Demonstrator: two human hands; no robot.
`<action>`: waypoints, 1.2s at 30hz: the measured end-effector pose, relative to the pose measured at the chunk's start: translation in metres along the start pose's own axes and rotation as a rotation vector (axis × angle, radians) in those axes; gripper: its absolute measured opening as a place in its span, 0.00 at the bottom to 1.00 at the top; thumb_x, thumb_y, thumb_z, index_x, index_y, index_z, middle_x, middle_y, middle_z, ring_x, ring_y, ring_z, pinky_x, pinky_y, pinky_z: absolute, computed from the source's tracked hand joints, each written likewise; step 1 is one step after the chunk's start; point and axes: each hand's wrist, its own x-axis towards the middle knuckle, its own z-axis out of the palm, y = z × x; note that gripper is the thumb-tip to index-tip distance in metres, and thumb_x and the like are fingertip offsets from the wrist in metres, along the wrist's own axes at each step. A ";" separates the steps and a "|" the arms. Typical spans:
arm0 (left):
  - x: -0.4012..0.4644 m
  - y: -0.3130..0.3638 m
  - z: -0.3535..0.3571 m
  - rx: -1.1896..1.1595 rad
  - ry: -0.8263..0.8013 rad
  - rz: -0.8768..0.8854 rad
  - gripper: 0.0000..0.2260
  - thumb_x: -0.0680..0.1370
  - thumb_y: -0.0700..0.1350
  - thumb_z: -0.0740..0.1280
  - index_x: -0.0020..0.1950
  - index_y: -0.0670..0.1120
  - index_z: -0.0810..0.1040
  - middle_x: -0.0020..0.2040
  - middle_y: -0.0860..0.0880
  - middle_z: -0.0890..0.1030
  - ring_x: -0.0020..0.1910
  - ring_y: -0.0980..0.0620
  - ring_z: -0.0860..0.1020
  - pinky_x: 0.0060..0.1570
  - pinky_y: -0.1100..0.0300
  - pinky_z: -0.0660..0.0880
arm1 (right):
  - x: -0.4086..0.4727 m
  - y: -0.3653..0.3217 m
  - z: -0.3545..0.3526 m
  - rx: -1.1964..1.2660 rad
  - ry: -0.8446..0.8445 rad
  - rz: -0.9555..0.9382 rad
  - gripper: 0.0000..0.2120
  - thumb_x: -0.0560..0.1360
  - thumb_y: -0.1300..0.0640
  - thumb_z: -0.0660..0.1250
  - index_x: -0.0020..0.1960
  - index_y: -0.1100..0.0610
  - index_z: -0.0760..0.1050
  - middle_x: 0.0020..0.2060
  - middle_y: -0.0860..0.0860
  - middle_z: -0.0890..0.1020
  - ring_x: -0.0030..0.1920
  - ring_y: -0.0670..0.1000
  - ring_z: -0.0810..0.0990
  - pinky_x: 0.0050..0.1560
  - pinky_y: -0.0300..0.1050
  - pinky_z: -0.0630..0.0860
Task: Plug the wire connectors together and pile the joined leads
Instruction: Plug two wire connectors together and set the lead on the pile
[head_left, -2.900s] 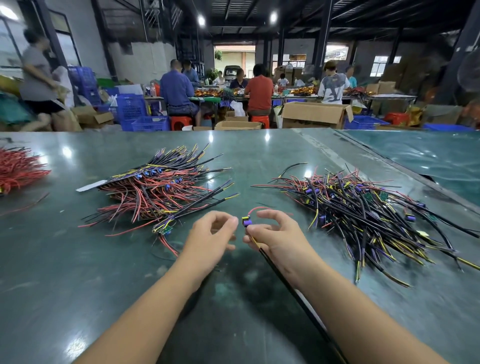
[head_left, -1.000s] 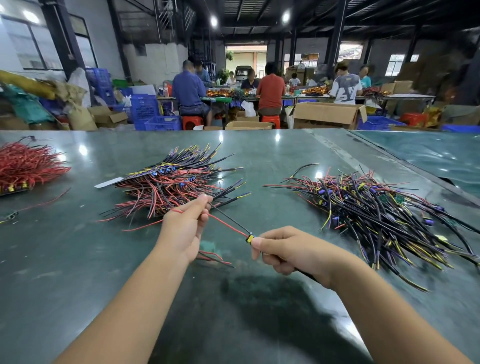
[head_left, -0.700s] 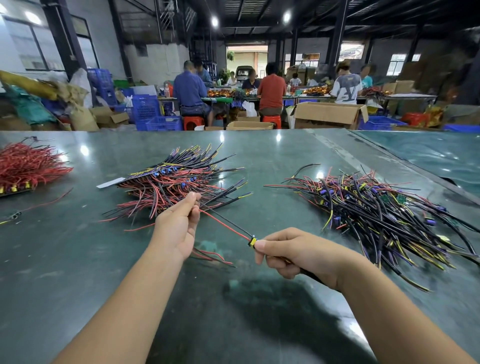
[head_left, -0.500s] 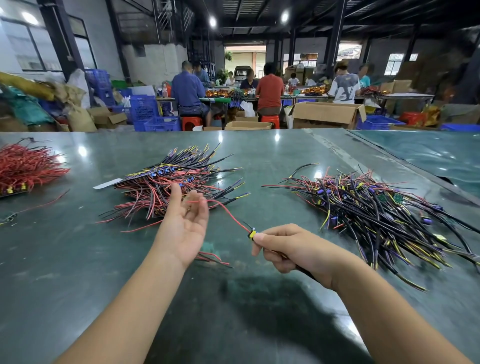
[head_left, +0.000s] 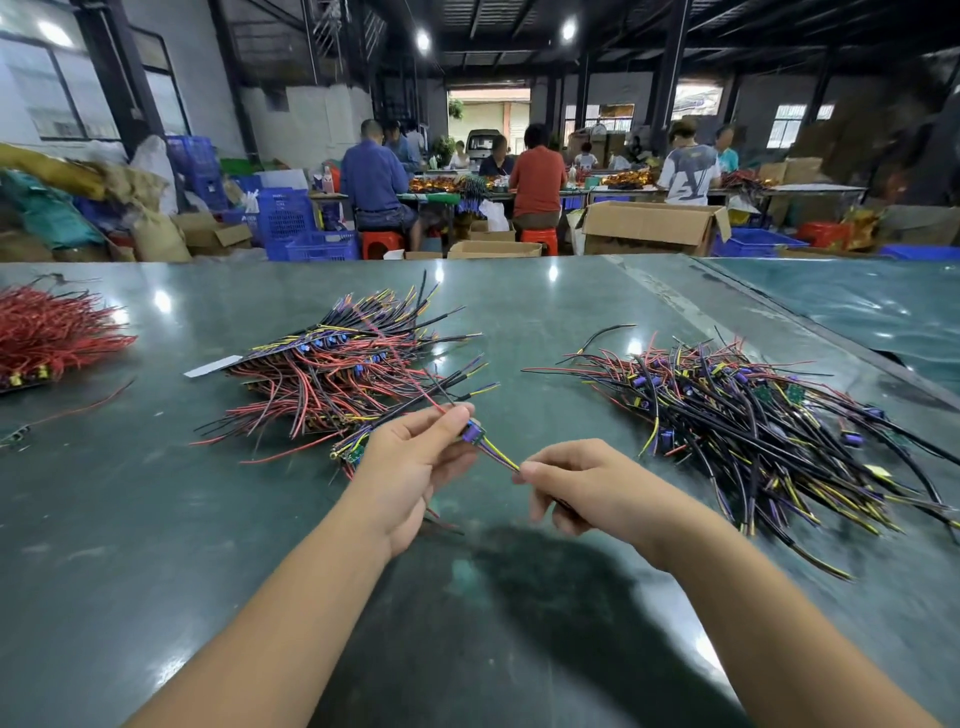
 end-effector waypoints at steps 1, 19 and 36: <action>0.001 0.001 -0.001 -0.019 0.026 0.015 0.05 0.76 0.39 0.66 0.43 0.43 0.81 0.33 0.50 0.82 0.30 0.58 0.80 0.33 0.67 0.78 | 0.000 0.001 -0.001 -0.031 0.005 0.007 0.11 0.80 0.56 0.60 0.47 0.60 0.78 0.27 0.48 0.77 0.22 0.45 0.68 0.25 0.33 0.66; 0.009 0.012 -0.015 -0.230 0.228 0.274 0.08 0.72 0.50 0.69 0.45 0.47 0.80 0.39 0.53 0.83 0.38 0.58 0.80 0.42 0.66 0.79 | 0.008 0.008 0.010 -0.754 0.636 -0.382 0.19 0.81 0.46 0.53 0.43 0.60 0.71 0.35 0.56 0.78 0.40 0.63 0.74 0.38 0.53 0.68; 0.028 0.023 -0.057 0.684 0.674 0.493 0.18 0.72 0.32 0.57 0.47 0.51 0.80 0.45 0.50 0.80 0.48 0.46 0.78 0.50 0.54 0.73 | 0.012 0.021 -0.016 -0.561 0.569 -0.282 0.09 0.72 0.66 0.66 0.48 0.58 0.83 0.53 0.55 0.78 0.58 0.54 0.75 0.60 0.37 0.63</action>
